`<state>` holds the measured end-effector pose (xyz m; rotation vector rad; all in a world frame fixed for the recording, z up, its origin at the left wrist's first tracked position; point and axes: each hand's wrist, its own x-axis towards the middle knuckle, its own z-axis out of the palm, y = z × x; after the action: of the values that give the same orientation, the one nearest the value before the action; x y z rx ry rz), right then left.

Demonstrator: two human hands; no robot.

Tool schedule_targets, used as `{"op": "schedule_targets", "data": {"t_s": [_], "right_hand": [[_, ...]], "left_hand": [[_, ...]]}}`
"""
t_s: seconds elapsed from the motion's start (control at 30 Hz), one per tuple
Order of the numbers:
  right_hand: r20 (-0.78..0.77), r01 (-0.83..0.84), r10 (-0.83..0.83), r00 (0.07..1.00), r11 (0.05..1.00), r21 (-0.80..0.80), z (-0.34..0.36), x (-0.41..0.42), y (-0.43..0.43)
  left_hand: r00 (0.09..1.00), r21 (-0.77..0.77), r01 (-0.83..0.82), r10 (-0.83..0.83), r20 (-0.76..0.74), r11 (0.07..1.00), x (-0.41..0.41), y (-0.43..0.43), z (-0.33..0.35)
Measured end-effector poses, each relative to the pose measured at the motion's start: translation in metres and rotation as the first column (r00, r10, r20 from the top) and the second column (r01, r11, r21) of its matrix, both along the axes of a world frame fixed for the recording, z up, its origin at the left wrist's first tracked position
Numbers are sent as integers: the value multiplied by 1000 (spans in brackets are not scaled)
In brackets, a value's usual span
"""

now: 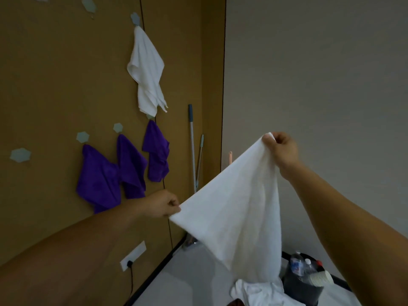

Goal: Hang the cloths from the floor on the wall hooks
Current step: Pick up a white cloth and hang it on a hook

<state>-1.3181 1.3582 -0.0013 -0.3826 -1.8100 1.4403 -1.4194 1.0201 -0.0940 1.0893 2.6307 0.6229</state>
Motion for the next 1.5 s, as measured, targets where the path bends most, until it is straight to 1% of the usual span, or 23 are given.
{"op": "schedule_targets", "data": {"t_s": [0.1,0.2,0.27,0.33,0.4,0.53,0.7,0.73,0.8,0.9,0.97,1.07,1.13,1.17,1.23,1.27,1.3,1.33,1.37,1.4,1.43,1.47,1.5], "right_hand": [[-13,0,1,1000,999,39,1,-1,-4],[-43,18,-17,999,1000,4,11,1,-4],[-44,37,-37,998,999,-4,16,5,2],[-43,47,-46,998,999,3,17,8,7],[-43,49,-49,998,999,-2,15,10,10],[-13,103,-104,994,993,-56,3,16,21],[34,179,-176,984,976,-127,-19,21,32],[38,190,-187,982,971,-144,-23,22,34],[47,208,-203,978,964,-166,-30,24,39],[55,223,-216,975,952,-209,-40,24,45],[51,226,-220,974,940,-254,-43,23,47],[95,269,-253,963,930,-252,-48,21,54],[178,301,-267,947,932,-200,-53,24,59],[268,303,-263,927,946,-119,-56,25,62],[470,272,-300,830,954,130,-57,28,55],[484,238,-323,813,944,229,-52,28,45],[441,177,-291,849,943,281,-45,26,29],[369,77,-187,911,953,293,-36,24,9],[289,-60,-21,957,962,266,-26,23,-14],[242,-219,165,956,952,215,-16,23,-37],[218,-356,317,923,919,171,-9,24,-58],[197,-451,421,885,881,143,-4,22,-72],[177,-499,475,862,856,138,-2,21,-82]], "left_hand": [[999,-23,-14,13,-45,1000,-6,-11,-2],[997,34,21,-19,-70,999,-7,-5,0],[1000,89,19,-17,-13,996,-6,-3,1],[999,102,5,-10,44,995,-5,-1,1],[998,102,-14,7,61,995,-5,0,2],[999,127,-33,38,-35,991,-15,-9,17],[994,42,-8,13,-111,999,-24,-20,50],[992,72,-8,17,-126,997,-25,-20,57],[980,216,-43,83,-180,975,-23,-18,70],[953,441,-93,208,-219,893,-17,-8,87],[964,502,-121,223,-147,856,-14,0,94],[987,601,-155,149,60,784,-9,8,106],[982,698,-181,87,168,693,-3,14,117],[981,732,-184,76,178,656,0,18,123],[987,755,-157,74,142,636,8,33,136],[990,748,-138,67,125,649,13,43,142],[992,729,-121,48,121,673,19,53,147],[992,697,-103,22,124,710,26,64,151],[992,652,-83,-1,127,754,33,74,154],[992,601,-64,-15,126,797,38,82,156],[993,557,-47,-24,119,829,42,88,156],[994,526,-29,-32,107,850,45,92,156],[995,502,-11,-39,89,865,47,92,155]]}}
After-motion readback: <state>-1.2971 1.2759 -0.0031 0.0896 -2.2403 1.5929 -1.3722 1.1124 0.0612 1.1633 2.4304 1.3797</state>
